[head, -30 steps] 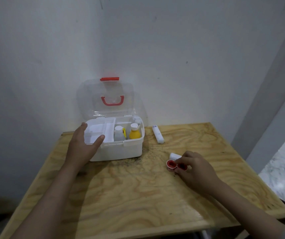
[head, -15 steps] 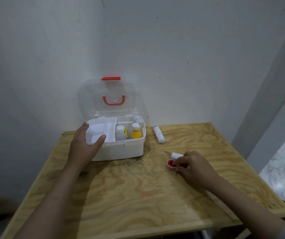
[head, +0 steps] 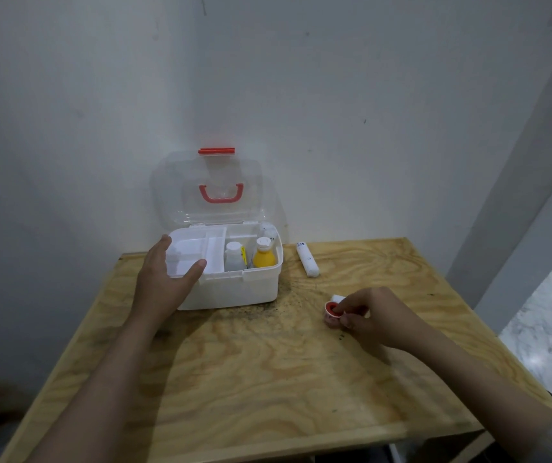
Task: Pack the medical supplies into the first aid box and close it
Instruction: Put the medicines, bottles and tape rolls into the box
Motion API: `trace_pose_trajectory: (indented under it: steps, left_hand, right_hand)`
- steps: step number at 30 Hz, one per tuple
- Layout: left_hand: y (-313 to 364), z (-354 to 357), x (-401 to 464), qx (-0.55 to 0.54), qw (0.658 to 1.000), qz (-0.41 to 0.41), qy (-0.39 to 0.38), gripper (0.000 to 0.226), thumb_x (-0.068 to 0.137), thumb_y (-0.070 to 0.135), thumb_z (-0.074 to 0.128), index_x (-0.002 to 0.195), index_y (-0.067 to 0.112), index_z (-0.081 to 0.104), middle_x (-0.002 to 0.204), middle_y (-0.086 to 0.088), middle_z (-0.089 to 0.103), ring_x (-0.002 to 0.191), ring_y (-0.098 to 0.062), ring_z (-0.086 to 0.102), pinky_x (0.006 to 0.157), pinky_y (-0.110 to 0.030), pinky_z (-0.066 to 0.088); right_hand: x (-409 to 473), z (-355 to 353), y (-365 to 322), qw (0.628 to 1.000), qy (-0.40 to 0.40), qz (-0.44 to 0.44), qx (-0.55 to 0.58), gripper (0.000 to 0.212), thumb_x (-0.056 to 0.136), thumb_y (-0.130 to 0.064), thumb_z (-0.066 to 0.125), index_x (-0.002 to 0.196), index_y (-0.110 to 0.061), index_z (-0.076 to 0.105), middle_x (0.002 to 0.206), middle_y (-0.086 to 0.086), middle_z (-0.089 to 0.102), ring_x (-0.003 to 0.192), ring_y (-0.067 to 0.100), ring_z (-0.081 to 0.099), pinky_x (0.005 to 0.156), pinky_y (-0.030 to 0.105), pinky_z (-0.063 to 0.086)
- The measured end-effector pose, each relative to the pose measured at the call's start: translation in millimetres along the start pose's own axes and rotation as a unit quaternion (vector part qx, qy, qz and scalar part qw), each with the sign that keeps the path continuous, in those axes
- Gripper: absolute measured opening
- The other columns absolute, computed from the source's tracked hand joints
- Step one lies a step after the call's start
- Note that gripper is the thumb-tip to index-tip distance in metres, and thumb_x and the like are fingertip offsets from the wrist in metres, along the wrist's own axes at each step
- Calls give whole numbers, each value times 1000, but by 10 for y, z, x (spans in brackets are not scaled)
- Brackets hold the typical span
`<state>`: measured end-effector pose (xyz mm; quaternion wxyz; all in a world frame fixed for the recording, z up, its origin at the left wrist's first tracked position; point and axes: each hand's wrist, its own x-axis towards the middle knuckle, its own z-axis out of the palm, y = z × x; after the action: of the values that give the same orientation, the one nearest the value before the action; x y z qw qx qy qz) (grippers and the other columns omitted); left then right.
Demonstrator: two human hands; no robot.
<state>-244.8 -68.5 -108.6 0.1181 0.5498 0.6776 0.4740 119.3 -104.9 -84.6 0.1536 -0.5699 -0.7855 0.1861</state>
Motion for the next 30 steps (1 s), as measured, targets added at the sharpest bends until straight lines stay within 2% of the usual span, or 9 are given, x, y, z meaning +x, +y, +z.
trace_pose_trajectory:
  steps: [4, 6, 10, 12, 15, 20, 23, 27, 30]
  left_hand:
    - [49, -19, -24, -41, 999, -20, -5, 92, 68, 56, 73, 144, 27, 30, 150, 0, 37, 133, -26, 39, 102, -48, 42]
    - [60, -29, -34, -60, 998, -29, -11, 98, 64, 59, 74, 145, 28, 28, 152, 1, 35, 134, -26, 37, 101, -47, 41]
    - [20, -68, 2, -89, 994, -47, -49, 108, 57, 69, 67, 147, 29, 23, 155, 4, 29, 136, -25, 34, 102, -44, 39]
    - [-16, -106, 28, -91, 992, -56, -72, 111, 54, 72, 66, 147, 29, 24, 153, 6, 30, 134, -24, 37, 101, -44, 41]
    - [-41, -147, 19, -107, 989, -51, -93, 111, 48, 79, 66, 143, 37, 26, 141, 14, 38, 121, -14, 42, 92, -31, 45]
    - [-50, -132, -14, -125, 984, -71, -103, 115, 48, 80, 67, 145, 37, 23, 148, 10, 36, 128, -17, 42, 101, -40, 43]
    - [-12, -131, -39, -137, 983, -78, -96, 117, 45, 81, 67, 145, 40, 22, 148, 8, 36, 128, -17, 42, 101, -39, 43]
    - [14, -121, -39, -127, 985, -83, -82, 108, 52, 72, 69, 145, 43, 21, 153, 8, 29, 133, -20, 37, 102, -39, 40]
    - [23, -107, -30, -114, 987, -81, -74, 106, 54, 69, 69, 144, 43, 20, 154, 7, 29, 133, -22, 37, 101, -41, 41]
  right_hand:
    - [51, -224, -195, 997, 32, -29, 64, 22, 80, -13, 70, 95, -29, 75, 75, -12, 72, 67, -5, 61, 58, 7, 43]
    - [156, -387, -371, 994, 47, -52, 88, 22, 78, -12, 72, 92, -29, 76, 72, -11, 73, 61, -8, 60, 55, 4, 40]
    - [551, -704, -855, 985, 60, -124, 100, 21, 78, -13, 73, 91, -29, 75, 73, -7, 75, 63, -1, 66, 59, 12, 49]
    - [828, -793, -1143, 979, 66, -164, 100, 21, 77, -12, 73, 92, -26, 76, 74, -3, 76, 65, 0, 67, 59, 9, 47]
    - [1259, -760, -1552, 974, 42, -212, 64, 19, 77, -11, 72, 93, -21, 76, 77, 2, 76, 66, 0, 65, 60, 9, 47]
    - [1880, -375, -2012, 966, -24, -258, -20, 24, 79, -6, 68, 101, -16, 74, 92, 9, 75, 77, 15, 67, 76, 28, 53]
    - [2117, -133, -2145, 954, -70, -281, -81, 25, 80, -9, 68, 103, -16, 73, 100, 6, 74, 78, 13, 63, 78, 31, 54]
    - [2266, 85, -2191, 936, -133, -290, -150, 26, 80, -10, 68, 103, -20, 73, 101, 4, 73, 84, 17, 65, 78, 33, 54]
    - [2318, 182, -2194, 928, -148, -298, -169, 25, 82, -8, 66, 103, -19, 73, 106, 3, 72, 87, 18, 65, 80, 32, 55]
